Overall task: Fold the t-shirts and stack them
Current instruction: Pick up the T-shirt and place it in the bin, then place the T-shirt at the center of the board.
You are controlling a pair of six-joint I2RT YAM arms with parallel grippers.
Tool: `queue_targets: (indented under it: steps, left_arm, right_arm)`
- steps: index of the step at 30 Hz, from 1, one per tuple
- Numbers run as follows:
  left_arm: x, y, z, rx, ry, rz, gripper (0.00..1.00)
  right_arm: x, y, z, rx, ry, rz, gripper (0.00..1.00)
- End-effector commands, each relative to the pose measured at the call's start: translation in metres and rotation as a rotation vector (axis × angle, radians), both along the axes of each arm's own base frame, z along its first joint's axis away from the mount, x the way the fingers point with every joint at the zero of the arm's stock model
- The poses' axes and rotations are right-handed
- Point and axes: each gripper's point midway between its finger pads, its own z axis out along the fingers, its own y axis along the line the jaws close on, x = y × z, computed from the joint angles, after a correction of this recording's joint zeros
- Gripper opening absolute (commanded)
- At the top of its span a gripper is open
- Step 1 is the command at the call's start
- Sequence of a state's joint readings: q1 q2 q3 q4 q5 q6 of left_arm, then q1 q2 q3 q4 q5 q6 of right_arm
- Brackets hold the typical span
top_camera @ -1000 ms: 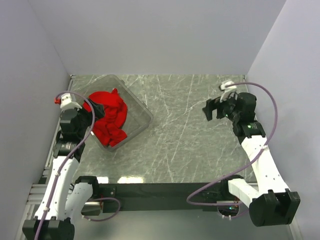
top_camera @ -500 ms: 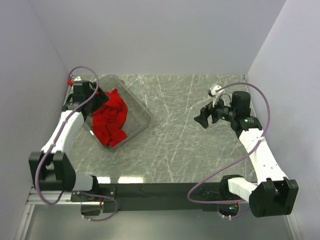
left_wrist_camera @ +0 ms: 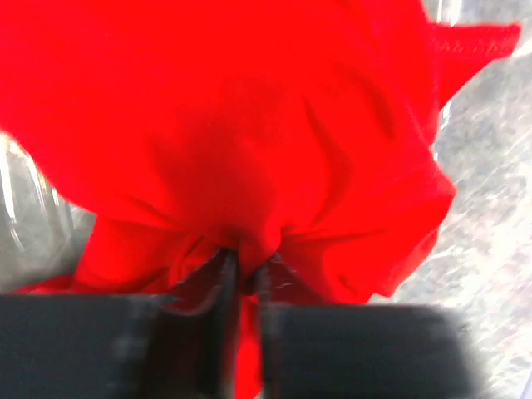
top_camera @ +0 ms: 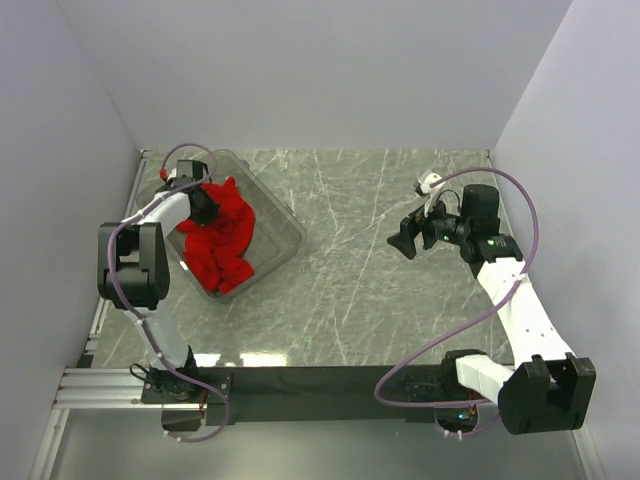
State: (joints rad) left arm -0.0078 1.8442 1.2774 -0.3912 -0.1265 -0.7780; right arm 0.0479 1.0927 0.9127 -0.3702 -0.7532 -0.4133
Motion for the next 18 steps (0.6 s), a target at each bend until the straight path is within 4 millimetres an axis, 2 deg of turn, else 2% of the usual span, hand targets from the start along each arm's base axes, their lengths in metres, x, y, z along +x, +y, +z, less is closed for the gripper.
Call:
queue_targets:
  steps: [1,2,4,5,6,10,12,13,15,16,17,18]
  left_arm:
    - [0.040,0.002,0.063,0.025,-0.217,-0.024,0.01]
    - [0.041,0.000,0.094,0.028,-0.297,-0.036,0.00]
    - [0.047,-0.010,0.145,0.027,-0.452,-0.090,0.00]
    - [0.042,-0.017,0.189,0.016,-0.565,-0.118,0.00]
    - [0.043,-0.026,0.223,-0.002,-0.675,-0.153,0.00]
    - [0.013,-0.076,0.340,-0.148,-1.002,-0.341,0.00]
    - [0.002,-0.097,0.371,-0.203,-1.084,-0.406,0.00]
    - [-0.006,-0.107,0.400,-0.244,-1.164,-0.432,0.00]
    - [-0.020,-0.134,0.429,-0.337,-1.233,-0.516,0.01]
    - [-0.031,-0.144,0.463,-0.358,-1.320,-0.556,0.00]
    - [-0.034,-0.164,0.471,-0.401,-1.330,-0.607,0.01]
    - [-0.040,-0.175,0.485,-0.429,-1.359,-0.636,0.00]
  right_arm:
    - [0.000,0.001,0.008,0.002,-0.038,0.016,1.00]
    - [-0.001,0.001,0.010,0.001,-0.042,0.020,1.00]
    - [0.000,0.001,0.013,0.001,-0.047,0.019,1.00]
    - [0.000,0.000,0.015,0.002,-0.049,0.016,1.00]
    - [-0.001,0.000,0.016,0.007,-0.044,0.014,1.00]
    - [0.002,-0.001,0.026,0.015,-0.054,0.007,1.00]
    - [0.005,-0.004,0.029,0.019,-0.055,-0.005,1.00]
    - [0.007,-0.005,0.033,0.022,-0.065,-0.010,1.00]
    - [0.009,-0.008,0.038,0.030,-0.075,-0.023,1.00]
    - [0.009,-0.008,0.039,0.034,-0.077,-0.023,1.00]
    - [0.009,-0.008,0.040,0.034,-0.080,-0.028,1.00]
    - [0.009,-0.008,0.042,0.040,-0.090,-0.031,1.00]
